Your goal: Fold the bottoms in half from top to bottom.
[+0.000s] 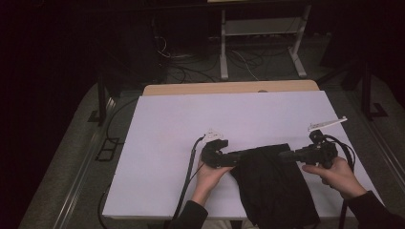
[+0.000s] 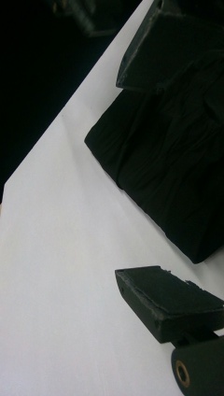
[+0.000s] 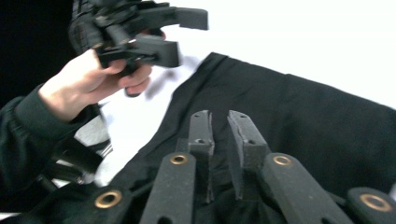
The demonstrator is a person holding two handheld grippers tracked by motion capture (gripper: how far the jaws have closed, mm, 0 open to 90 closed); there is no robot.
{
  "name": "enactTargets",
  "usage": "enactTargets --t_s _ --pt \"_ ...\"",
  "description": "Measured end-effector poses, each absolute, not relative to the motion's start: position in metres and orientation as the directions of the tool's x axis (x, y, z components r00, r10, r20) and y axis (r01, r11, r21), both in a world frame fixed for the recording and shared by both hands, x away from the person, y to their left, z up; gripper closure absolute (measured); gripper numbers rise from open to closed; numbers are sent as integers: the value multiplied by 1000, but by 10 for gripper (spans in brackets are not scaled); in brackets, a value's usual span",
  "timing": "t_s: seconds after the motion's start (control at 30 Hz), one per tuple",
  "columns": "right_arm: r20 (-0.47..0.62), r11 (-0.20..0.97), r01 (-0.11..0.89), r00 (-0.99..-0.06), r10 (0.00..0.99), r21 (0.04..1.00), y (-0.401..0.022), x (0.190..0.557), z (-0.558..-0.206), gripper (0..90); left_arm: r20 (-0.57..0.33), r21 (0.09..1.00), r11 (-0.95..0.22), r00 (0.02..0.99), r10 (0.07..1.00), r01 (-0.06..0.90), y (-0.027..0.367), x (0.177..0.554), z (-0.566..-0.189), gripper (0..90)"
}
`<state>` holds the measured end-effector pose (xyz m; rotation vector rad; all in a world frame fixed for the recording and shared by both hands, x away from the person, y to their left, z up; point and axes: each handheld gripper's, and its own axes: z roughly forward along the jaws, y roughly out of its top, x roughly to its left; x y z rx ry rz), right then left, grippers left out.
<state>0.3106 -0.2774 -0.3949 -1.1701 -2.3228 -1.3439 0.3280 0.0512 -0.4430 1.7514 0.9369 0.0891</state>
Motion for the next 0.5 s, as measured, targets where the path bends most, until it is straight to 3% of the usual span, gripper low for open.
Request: enactTargets --t_s 0.37,0.5 --pt "435 247 679 -664 608 692 -293 329 -399 558 -373 832 -102 684 627 546 51 329 -445 76" --pt "441 230 691 -644 625 685 -295 336 -404 367 -380 822 -103 675 632 559 52 331 -446 75"
